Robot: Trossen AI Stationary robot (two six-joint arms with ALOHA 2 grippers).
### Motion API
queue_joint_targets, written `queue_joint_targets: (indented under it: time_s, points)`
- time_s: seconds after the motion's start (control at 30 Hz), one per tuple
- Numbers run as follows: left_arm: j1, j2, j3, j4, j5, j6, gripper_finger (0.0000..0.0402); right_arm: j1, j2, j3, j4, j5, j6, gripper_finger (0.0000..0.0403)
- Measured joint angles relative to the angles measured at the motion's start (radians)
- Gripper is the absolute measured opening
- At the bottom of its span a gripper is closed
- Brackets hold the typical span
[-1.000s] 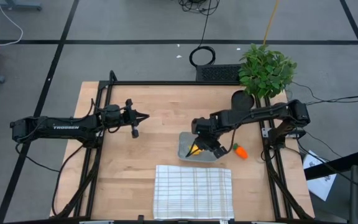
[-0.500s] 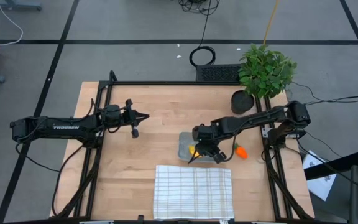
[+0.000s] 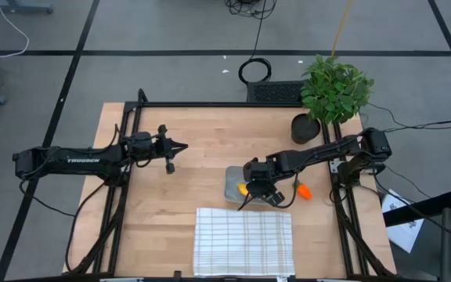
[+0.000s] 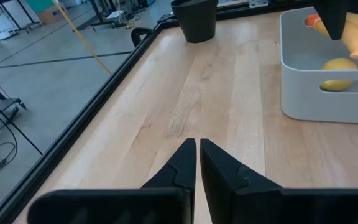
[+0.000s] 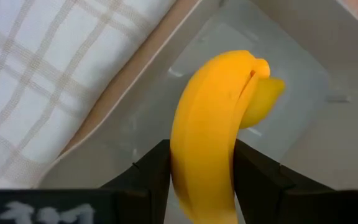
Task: Pick and placing Produce into tupperware
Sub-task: Put the yellow banana into the gray bin
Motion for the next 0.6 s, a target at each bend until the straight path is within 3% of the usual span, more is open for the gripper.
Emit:
queue_joint_targets:
  time_s: [0.6]
  points:
    - [0.000,0.000,0.000,-0.001,0.000,-0.009,0.0026,0.011,0.000,0.000,-0.024,-0.032,-0.005,0.0137]
